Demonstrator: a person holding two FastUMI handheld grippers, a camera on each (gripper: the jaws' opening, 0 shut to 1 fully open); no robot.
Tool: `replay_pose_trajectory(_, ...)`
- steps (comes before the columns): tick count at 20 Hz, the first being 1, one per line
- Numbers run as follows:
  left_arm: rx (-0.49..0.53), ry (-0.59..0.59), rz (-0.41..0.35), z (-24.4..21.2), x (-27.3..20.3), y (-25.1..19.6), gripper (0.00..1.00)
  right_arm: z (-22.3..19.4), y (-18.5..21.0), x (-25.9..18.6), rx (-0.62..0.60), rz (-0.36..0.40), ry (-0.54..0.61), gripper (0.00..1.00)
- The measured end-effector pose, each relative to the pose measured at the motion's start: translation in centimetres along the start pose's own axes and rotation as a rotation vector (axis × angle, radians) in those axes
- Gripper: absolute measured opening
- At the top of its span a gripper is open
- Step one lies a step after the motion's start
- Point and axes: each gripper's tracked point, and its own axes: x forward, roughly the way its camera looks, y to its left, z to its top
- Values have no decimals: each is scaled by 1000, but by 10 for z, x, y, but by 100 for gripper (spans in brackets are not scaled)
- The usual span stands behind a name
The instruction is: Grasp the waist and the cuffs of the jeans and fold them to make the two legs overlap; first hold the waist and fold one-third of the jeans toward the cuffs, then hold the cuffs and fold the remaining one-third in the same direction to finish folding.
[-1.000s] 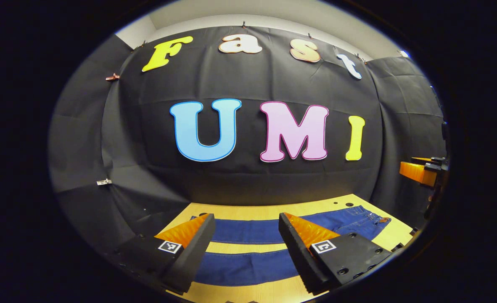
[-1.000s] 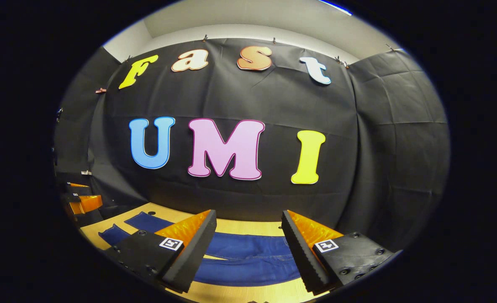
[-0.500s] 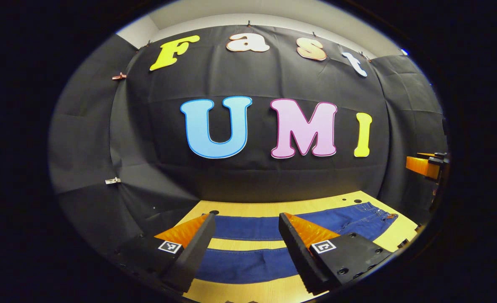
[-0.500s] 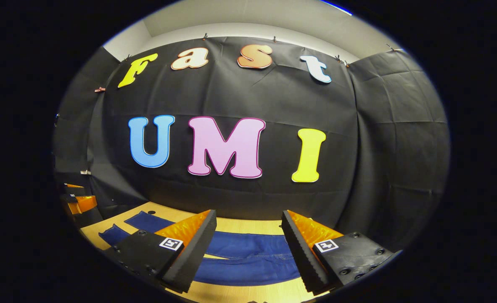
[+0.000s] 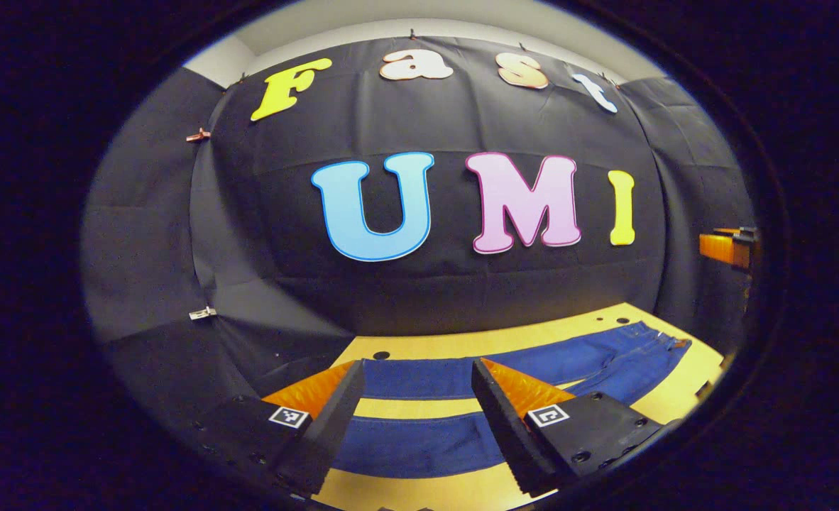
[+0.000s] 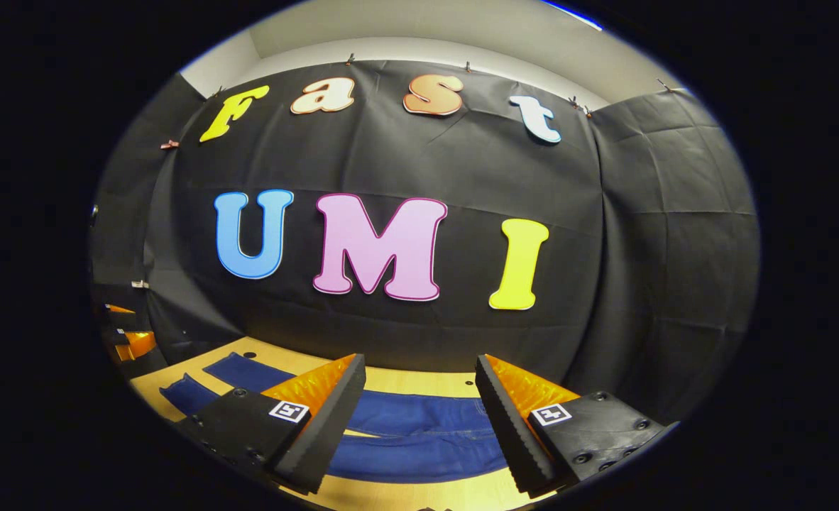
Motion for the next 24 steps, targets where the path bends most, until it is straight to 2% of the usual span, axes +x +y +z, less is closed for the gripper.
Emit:
replay_pose_trajectory(4, 277, 106, -63, -65, 17, 37, 98, -4, -14, 5, -38, -14, 16, 98)
replay_pose_trajectory(7, 478, 240, -129, -132, 32, 74, 98, -8, -27, 10, -84, -33, 23, 98)
replay_pose_trajectory(9, 635, 332, -189, -181, 38, 92, 98, -12, -34, 12, -108, -45, 34, 98)
replay_pose_trajectory(12, 856, 424, -305, -231, 44, 116, 98, -23, -46, 14, -154, -61, 57, 98)
replay_pose_trajectory(17, 1057, 551, -479, -287, 51, 133, 98, -44, -56, 16, -225, -85, 71, 97)
replay_pose_trajectory(20, 1104, 596, -527, -307, 59, 140, 98, -70, -53, 11, -230, -86, 113, 98)
replay_pose_trajectory(22, 1150, 575, -547, -311, 74, 134, 98, -89, -52, 6, -233, -81, 149, 98)
replay_pose_trajectory(23, 1171, 567, -553, -308, 77, 132, 94, -89, -53, 4, -226, -88, 135, 98)
replay_pose_trajectory(24, 1183, 559, -555, -307, 83, 131, 94, -90, -56, 2, -227, -96, 119, 98)
